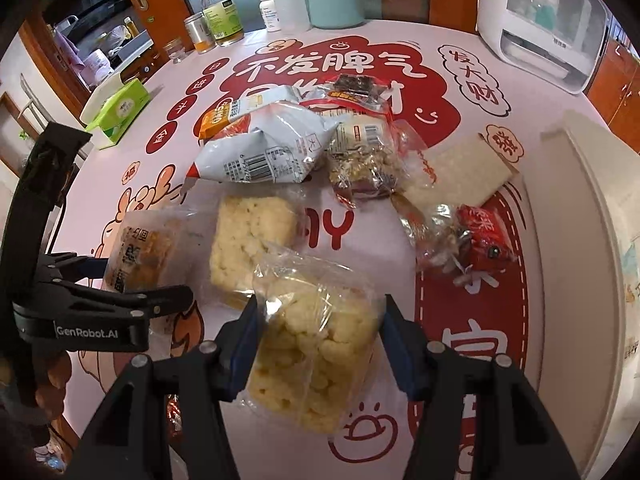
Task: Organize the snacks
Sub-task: 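Grasp the brown-puff bag with the left tool while the right tool grasps the pale-puff bag, then carry both bags over the white tray and release them inside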
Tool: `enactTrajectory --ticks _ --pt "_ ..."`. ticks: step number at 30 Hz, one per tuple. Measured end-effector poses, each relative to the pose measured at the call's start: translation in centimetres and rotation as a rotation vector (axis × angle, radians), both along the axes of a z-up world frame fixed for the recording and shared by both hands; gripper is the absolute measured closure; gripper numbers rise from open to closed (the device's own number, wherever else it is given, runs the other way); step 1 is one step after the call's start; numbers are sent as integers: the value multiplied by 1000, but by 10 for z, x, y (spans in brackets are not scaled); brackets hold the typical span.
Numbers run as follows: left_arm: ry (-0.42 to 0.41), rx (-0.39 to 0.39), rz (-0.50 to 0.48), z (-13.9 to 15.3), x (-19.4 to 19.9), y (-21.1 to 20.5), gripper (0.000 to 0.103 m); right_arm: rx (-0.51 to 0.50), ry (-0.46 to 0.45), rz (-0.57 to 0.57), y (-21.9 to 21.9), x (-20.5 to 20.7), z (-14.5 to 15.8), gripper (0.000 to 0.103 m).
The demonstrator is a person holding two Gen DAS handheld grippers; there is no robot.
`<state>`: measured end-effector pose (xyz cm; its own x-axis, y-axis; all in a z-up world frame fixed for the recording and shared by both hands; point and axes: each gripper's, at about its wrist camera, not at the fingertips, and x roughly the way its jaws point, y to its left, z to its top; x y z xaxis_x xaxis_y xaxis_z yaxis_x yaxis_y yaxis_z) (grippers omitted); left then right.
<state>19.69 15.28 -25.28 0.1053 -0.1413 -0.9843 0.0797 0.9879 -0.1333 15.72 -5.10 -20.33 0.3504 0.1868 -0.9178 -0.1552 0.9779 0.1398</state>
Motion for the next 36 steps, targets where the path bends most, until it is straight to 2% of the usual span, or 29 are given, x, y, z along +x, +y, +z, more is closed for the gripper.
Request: enactTrajectory --ticks 2,6,10,14,19,22,26,29,36 --pt "-14 -19 3 4 -3 -1 22 2 2 -3 0 -1 0 46" --pt "-16 -29 15 12 -13 0 28 4 -1 -2 -1 -4 2 46" --pt "-40 -8 -7 23 -31 -5 30 17 -14 3 -1 -11 9 46" --pt "-106 16 -53 49 -51 -19 30 33 -30 9 -4 -20 18 46" --pt "-230 15 -108 101 -75 -51 30 53 -58 6 -14 -33 33 46" --pt "-293 -3 -130 131 -85 -63 30 65 -97 0 -28 -46 52 46" --pt "-383 -33 -173 173 -96 -98 30 62 -175 -17 -54 -64 84 46" --pt "-433 -60 -210 194 -101 -128 30 48 -241 -44 -82 -77 110 46" --pt "-527 -114 -300 232 -110 -218 29 7 -387 -186 -175 -109 174 46"
